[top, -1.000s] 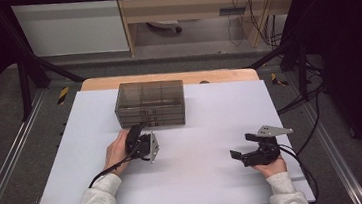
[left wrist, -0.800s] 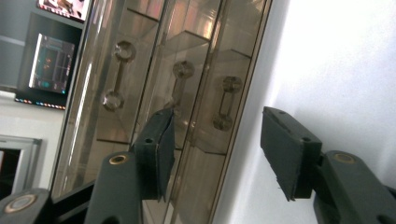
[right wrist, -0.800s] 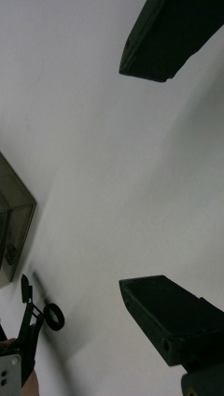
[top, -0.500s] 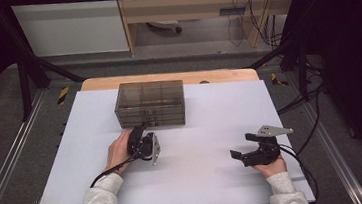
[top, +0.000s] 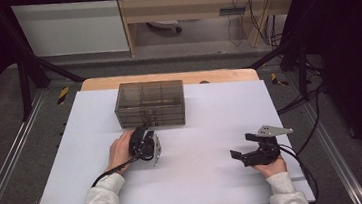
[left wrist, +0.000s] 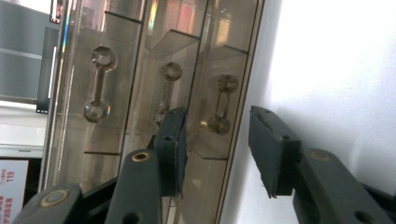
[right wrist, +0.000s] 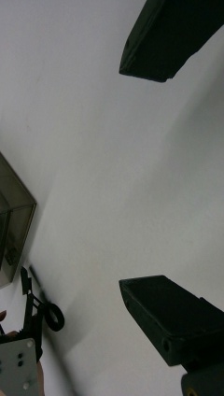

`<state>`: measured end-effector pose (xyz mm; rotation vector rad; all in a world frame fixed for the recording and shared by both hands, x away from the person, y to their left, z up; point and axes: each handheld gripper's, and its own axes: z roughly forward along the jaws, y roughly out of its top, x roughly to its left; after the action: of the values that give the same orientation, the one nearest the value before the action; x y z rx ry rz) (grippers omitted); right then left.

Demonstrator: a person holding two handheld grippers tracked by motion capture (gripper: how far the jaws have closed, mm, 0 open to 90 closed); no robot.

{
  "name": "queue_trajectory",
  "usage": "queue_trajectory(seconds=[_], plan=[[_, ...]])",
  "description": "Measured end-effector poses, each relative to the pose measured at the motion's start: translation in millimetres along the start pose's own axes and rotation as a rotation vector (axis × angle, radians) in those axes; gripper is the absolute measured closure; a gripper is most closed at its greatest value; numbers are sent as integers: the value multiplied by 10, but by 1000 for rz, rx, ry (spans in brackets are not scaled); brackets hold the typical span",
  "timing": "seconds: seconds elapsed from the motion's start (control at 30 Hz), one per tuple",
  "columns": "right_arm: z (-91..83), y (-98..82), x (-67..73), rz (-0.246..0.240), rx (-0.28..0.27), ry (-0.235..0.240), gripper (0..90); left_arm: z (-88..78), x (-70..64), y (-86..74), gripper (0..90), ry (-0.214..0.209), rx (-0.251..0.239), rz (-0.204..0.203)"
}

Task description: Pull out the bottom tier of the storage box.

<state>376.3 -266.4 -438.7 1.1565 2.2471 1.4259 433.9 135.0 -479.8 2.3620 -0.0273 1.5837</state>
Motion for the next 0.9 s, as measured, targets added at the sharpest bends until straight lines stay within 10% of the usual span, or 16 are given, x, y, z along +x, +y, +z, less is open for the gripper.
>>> queue_trajectory(seconds=[0.9], plan=[[-4, 0, -3, 1, -3, 1, 12, 124, -86, -33, 698, 36, 5, 25]])
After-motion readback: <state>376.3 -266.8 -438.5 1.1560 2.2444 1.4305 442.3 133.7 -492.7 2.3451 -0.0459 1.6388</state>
